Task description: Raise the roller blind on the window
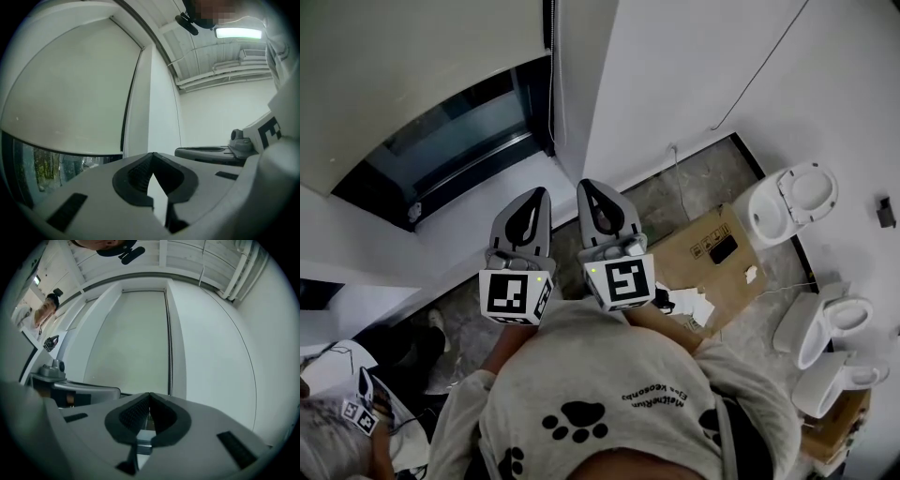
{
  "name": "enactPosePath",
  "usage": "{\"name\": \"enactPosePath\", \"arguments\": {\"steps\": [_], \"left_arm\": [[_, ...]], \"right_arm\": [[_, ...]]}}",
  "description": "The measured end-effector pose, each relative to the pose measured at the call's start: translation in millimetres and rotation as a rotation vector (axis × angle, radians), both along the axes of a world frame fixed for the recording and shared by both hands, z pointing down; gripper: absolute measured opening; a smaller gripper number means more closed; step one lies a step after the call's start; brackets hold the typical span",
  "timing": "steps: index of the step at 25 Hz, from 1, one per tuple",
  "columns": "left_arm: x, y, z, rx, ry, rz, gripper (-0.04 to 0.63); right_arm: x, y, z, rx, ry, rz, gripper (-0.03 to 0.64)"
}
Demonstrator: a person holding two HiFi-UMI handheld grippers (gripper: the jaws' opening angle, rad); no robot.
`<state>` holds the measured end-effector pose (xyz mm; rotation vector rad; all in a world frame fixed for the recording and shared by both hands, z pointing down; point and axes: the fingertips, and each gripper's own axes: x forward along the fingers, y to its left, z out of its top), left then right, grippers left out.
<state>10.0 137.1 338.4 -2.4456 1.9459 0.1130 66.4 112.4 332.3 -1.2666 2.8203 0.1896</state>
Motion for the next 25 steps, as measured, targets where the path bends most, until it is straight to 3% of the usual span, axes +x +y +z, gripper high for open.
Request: {"name": "enactPosePath", "arguments": {"steps": [13,25], "left_arm": [[-37.6,-92.0,4.9,-0.017,0.029,0.037,0.008],[-70.8,-203.1,4.3,-0.059,0.016,0.2,0.009]], "right_arm": [[-35.8,-89.6,10.3,-0.022,0.02,0.045,0.009],[-74.8,-186.9,13.3,-0.057,0.041,0.168,0.009]]}}
